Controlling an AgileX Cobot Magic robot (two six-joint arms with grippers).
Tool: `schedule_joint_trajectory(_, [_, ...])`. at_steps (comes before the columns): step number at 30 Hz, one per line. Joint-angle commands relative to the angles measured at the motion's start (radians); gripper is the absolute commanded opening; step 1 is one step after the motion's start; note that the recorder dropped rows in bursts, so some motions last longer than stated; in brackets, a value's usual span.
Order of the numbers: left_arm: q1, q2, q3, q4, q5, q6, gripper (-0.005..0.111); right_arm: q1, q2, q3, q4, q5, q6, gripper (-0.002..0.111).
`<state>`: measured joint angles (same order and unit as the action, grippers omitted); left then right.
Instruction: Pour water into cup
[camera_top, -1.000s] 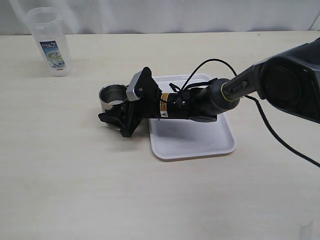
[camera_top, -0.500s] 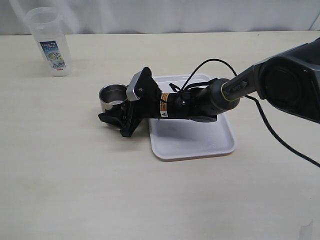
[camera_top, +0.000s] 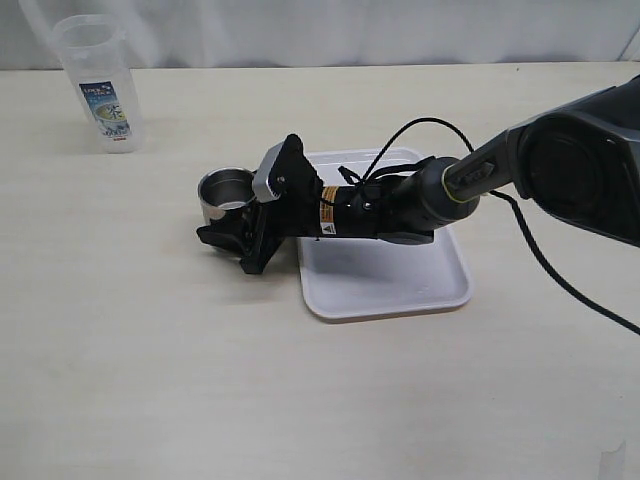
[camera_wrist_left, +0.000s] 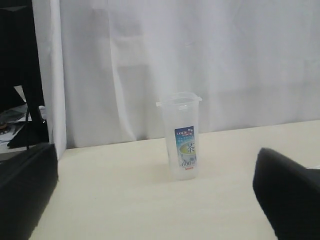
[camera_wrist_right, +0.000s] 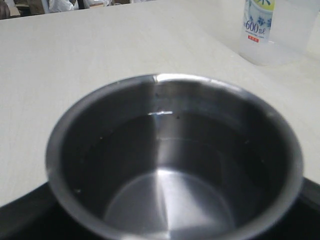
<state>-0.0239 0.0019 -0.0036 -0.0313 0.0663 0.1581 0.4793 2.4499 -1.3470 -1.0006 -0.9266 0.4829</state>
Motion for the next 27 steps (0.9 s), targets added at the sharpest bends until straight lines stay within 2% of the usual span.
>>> schedule_joint_trajectory(1, [0.037, -0.002, 0.004, -0.015, 0.011, -0.008, 0.105, 0.000, 0.001, -0.002, -0.013, 0.014, 0.008, 0.004])
schedule_joint_trajectory(10, [0.040, -0.002, 0.004, -0.004, 0.203, -0.010, 0.105, 0.000, 0.001, -0.002, -0.013, 0.014, 0.008, 0.004])
schedule_joint_trajectory(12, [0.040, -0.002, 0.004, 0.058, 0.230, -0.067, 0.105, 0.000, 0.001, -0.002, -0.013, 0.014, 0.008, 0.004])
schedule_joint_trajectory(13, [0.040, -0.002, 0.004, 0.098, 0.237, -0.132, 0.105, 0.000, 0.001, -0.002, -0.013, 0.014, 0.008, 0.004])
schedule_joint_trajectory(15, [0.040, -0.002, 0.004, 0.100, 0.237, -0.148, 0.105, 0.000, 0.001, -0.002, -0.013, 0.014, 0.008, 0.004])
schedule_joint_trajectory(27, [0.040, -0.002, 0.004, 0.098, 0.237, -0.132, 0.105, 0.000, 0.001, -0.002, -0.013, 0.014, 0.008, 0.004])
